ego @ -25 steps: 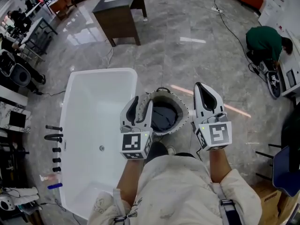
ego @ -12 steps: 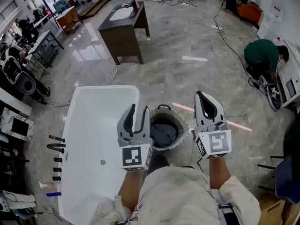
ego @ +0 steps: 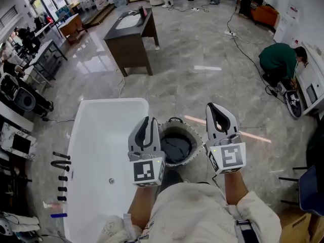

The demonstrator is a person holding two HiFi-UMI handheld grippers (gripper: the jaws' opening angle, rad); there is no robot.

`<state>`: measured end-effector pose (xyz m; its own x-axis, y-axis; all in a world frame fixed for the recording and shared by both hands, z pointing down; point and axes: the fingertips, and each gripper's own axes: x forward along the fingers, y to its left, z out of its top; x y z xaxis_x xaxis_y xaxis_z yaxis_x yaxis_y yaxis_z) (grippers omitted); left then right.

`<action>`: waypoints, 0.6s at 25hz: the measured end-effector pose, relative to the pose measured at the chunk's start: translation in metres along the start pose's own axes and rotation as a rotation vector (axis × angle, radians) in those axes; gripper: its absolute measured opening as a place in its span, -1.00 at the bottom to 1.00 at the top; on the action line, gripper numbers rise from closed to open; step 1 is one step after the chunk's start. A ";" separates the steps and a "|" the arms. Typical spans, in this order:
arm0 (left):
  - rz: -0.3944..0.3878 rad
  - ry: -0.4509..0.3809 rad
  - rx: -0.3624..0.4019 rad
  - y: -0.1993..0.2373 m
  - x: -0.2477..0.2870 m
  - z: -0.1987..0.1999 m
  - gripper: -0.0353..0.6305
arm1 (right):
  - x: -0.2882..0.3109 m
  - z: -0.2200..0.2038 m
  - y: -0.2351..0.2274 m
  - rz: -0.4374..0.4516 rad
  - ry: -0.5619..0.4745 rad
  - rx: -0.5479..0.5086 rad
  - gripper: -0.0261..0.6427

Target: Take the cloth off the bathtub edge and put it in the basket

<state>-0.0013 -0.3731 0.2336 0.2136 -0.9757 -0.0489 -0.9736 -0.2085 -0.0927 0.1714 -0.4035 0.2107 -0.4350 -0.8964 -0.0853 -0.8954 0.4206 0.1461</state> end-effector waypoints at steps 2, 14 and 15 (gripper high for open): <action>0.001 -0.011 -0.001 -0.001 -0.002 0.001 -0.77 | -0.003 -0.001 0.000 -0.002 0.002 0.003 -0.96; -0.030 -0.008 -0.014 -0.011 -0.010 0.002 -0.88 | -0.021 0.005 -0.001 -0.027 -0.019 0.006 -0.96; -0.024 -0.006 -0.012 -0.011 -0.011 0.002 -0.88 | -0.023 0.007 -0.001 -0.030 -0.024 0.002 -0.96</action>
<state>0.0070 -0.3600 0.2329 0.2375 -0.9700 -0.0526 -0.9690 -0.2328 -0.0821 0.1816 -0.3827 0.2061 -0.4100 -0.9051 -0.1130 -0.9083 0.3938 0.1411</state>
